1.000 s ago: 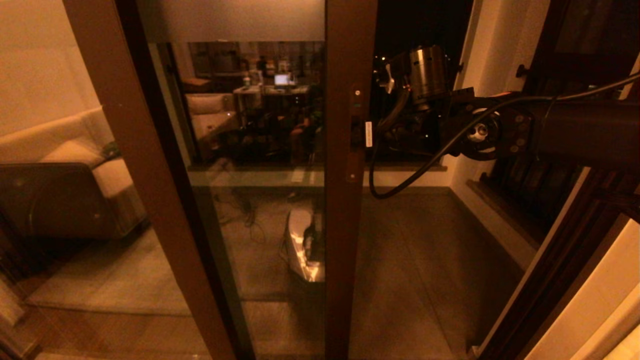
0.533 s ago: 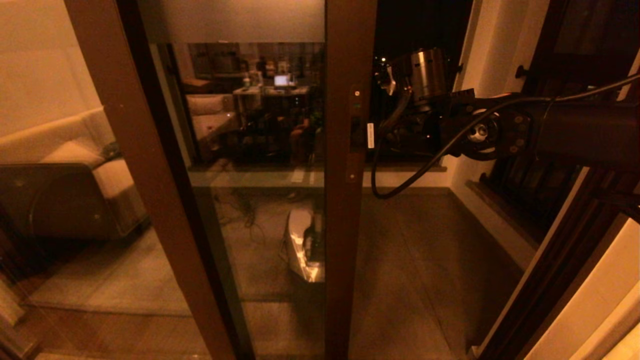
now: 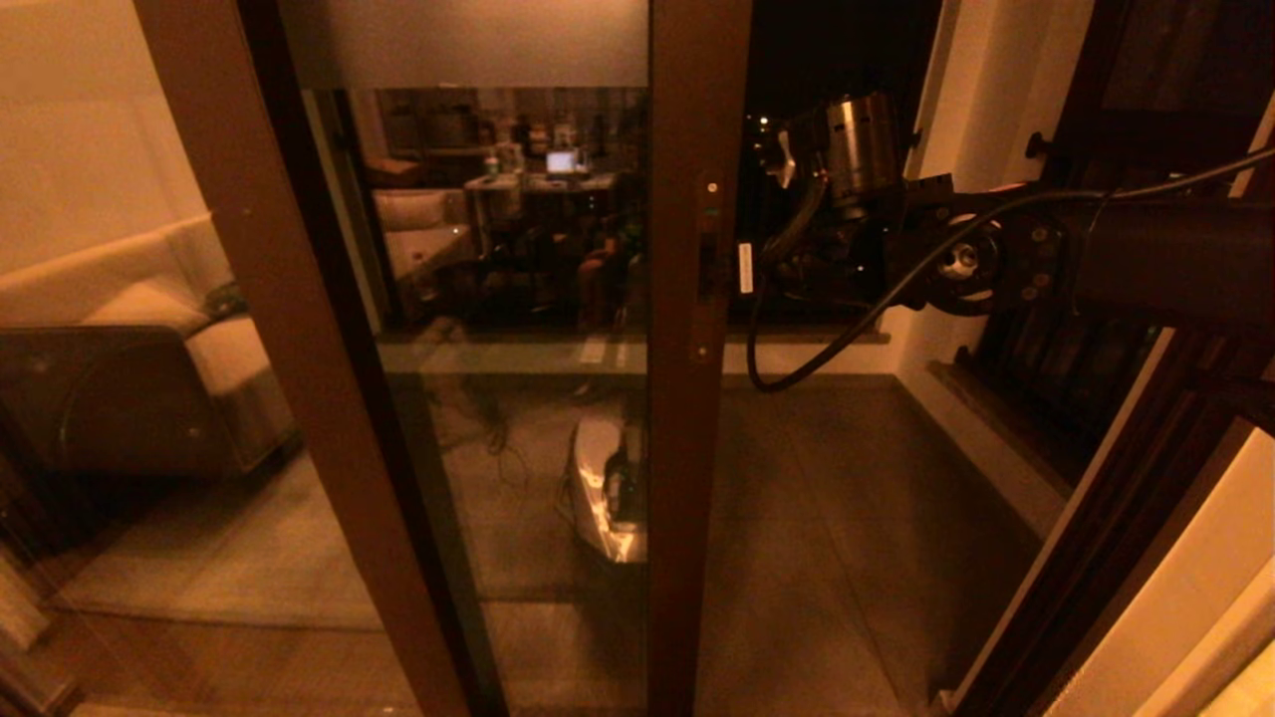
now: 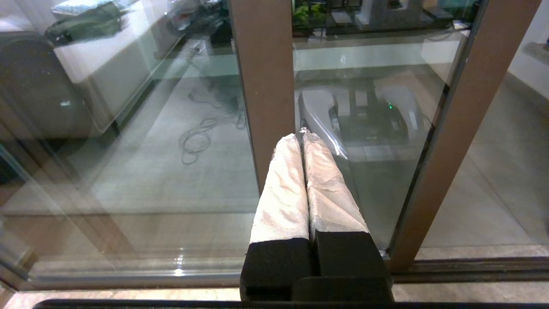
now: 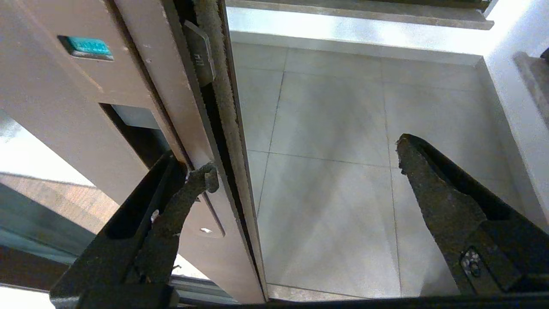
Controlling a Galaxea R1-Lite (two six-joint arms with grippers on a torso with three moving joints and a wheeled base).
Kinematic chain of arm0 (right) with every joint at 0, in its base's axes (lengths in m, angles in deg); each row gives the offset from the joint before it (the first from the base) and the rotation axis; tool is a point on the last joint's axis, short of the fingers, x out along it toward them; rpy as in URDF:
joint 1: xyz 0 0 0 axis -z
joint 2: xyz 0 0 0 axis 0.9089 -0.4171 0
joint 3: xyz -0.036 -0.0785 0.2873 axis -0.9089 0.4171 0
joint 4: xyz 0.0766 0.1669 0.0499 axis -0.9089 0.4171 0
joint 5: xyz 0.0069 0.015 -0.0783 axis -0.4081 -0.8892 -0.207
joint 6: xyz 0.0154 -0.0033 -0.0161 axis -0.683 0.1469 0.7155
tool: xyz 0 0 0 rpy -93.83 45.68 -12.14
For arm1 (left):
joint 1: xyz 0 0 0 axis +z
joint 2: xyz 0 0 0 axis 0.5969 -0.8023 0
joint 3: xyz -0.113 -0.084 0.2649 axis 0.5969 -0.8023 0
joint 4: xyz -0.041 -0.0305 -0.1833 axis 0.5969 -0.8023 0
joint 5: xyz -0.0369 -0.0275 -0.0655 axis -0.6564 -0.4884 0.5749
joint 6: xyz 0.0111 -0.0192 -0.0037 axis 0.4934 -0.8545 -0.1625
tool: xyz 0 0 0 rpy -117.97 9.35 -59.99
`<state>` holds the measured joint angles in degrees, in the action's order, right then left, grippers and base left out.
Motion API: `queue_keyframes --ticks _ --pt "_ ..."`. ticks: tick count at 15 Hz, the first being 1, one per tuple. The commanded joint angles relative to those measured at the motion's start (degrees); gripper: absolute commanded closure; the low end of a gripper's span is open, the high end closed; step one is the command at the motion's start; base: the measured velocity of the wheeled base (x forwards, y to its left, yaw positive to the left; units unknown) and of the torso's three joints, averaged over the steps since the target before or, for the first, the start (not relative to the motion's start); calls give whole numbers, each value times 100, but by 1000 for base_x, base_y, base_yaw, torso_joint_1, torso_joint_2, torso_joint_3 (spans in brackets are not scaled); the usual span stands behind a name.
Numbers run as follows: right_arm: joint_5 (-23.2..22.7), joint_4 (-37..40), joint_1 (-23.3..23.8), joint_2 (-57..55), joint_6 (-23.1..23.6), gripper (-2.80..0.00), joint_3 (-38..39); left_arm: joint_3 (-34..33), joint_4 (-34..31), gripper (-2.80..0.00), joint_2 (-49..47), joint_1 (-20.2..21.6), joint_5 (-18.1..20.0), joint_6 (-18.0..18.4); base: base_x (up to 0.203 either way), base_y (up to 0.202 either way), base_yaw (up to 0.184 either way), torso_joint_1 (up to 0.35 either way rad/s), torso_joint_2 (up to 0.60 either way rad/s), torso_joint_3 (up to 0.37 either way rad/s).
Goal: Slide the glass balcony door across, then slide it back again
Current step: Close the slid door
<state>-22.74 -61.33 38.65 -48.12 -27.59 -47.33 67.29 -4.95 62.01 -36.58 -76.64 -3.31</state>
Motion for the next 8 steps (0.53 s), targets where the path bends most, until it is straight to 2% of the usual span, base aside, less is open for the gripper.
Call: queue_keyframes --ticks 1,8 --pt "40 -4 64 -8 -5 -280 2 0 -4 0 0 1 3 4 0 0 0 0 0 0" --pt "40 -4 273 -52 12 -280 2 0 -2 0 0 1 3 4 0 0 0 0 0 0"
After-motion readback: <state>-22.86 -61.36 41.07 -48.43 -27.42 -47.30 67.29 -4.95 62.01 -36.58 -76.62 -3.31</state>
